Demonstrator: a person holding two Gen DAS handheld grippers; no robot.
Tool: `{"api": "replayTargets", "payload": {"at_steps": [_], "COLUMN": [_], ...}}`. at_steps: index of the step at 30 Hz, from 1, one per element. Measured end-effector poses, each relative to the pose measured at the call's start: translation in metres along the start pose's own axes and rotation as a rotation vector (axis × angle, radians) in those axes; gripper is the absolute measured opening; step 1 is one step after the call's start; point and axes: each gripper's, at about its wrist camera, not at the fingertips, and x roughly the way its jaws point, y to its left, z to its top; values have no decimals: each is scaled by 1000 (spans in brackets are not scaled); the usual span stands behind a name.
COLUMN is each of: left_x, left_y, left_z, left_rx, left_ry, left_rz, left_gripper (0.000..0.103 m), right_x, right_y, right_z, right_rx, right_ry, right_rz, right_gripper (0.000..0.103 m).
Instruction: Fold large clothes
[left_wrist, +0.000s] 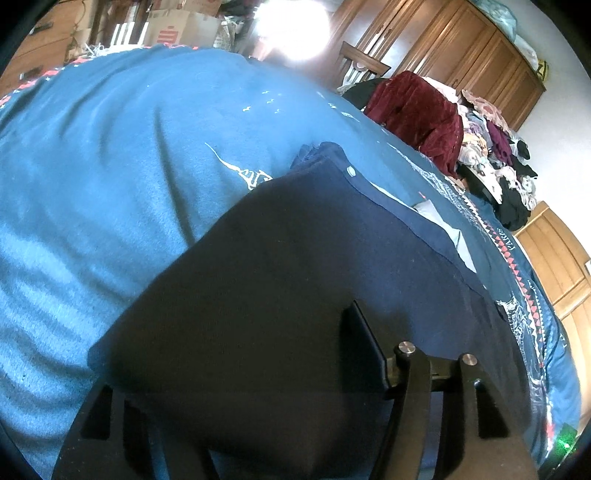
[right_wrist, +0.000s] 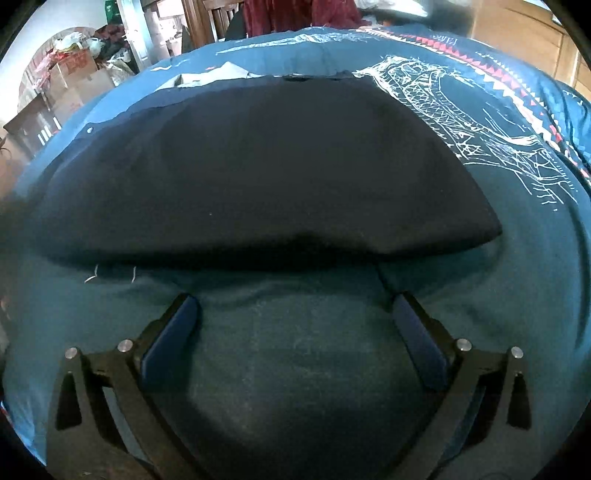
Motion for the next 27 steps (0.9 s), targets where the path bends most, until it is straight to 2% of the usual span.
{"api": "replayTargets", "payload": {"at_steps": [27], "left_x": [0], "left_y": [3], "left_z": [3], "left_rx": [-9], "left_ry": [-3], "left_rz": [-15], "left_gripper": [66], "right_x": [-1], "right_y": [0], "right_z": [0], "right_rx": [2], "right_ry": [-6], "right_rz": [8], "right_gripper": [103]}}
